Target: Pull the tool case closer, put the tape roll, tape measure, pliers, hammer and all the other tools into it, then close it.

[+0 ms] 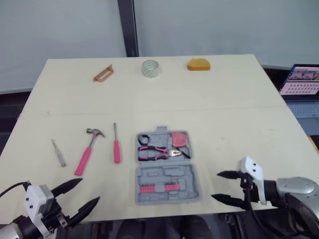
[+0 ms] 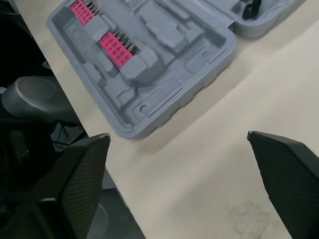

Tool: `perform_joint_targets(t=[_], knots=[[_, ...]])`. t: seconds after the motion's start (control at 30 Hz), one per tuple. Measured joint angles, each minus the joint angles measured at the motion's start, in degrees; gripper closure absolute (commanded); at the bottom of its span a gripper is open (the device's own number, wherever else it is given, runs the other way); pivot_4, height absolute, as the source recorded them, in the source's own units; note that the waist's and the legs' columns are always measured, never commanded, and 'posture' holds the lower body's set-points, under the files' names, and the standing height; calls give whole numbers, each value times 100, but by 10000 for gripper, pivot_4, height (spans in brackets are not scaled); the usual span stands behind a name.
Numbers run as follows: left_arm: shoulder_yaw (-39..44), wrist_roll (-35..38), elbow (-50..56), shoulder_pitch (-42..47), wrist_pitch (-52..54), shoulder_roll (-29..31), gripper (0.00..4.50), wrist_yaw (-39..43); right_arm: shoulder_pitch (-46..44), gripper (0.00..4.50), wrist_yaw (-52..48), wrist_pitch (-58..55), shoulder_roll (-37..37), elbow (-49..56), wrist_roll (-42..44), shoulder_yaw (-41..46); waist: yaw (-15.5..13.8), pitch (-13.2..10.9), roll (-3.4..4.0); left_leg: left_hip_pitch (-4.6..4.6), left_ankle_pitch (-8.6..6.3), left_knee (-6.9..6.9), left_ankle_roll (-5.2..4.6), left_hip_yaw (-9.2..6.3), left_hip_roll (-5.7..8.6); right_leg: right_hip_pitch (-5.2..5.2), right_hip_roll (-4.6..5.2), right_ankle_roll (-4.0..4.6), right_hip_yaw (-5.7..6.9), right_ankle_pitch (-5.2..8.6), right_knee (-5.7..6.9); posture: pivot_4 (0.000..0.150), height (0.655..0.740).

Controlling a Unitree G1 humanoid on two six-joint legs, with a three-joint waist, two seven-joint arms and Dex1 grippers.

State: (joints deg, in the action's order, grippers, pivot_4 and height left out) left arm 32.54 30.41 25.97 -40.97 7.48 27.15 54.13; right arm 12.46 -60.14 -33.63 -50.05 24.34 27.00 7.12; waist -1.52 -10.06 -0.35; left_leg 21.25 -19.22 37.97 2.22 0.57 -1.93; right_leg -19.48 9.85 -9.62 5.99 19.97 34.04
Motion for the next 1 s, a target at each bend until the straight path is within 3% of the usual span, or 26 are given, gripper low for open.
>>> perform_joint_targets(t=[0.27, 0.4, 0.57, 0.8, 0.9, 1.0], knots=[[-211, -57, -162, -141, -343, -55, 316, 125, 32, 291, 50, 296, 131, -140, -48, 0, 3, 0, 0, 0, -3, 6, -3, -1, 0, 1, 0, 1, -1, -1, 1, 1500, 7400], [-314, -28, -142, -245, -279, -189, 316, 5, 196, 291, 164, 1032, 533, -133, -196, 64, 3, 0, 0, 0, -3, 5, -3, 0, 0, 1, 0, 1, -2, -1, 1, 1500, 7400], [-313, 311, 141, -320, 438, -636, 316, -934, 219, 291, 104, 2010, 932, 421, 78, 541, 6, 3, -7, -5, -3, 6, -3, -2, -4, 9, -1, 0, -3, -1, 2, 1500, 7400], [-149, 541, 289, -171, 916, -892, 316, -1912, 166, 291, -74, 2562, 908, 190, -110, 369, 1, 7, -17, -6, -3, 10, -3, -3, -3, 9, -1, 0, -2, -1, 6, 1500, 7400], [24, 721, 284, 358, 1198, -877, 316, -2448, -33, 291, -74, 2619, 908, 18, -121, 220, -5, 7, -17, -6, -3, 13, -3, -5, -3, 10, -1, 0, -2, -1, 8, 1500, 7400], [557, 896, 432, 941, 1790, -755, 316, -3625, -172, 291, -81, 2618, 839, -120, -116, 224, 5, 8, -19, -6, -3, 13, -3, -7, -3, 11, -1, 0, -1, -2, 32, 1500, 7400]])
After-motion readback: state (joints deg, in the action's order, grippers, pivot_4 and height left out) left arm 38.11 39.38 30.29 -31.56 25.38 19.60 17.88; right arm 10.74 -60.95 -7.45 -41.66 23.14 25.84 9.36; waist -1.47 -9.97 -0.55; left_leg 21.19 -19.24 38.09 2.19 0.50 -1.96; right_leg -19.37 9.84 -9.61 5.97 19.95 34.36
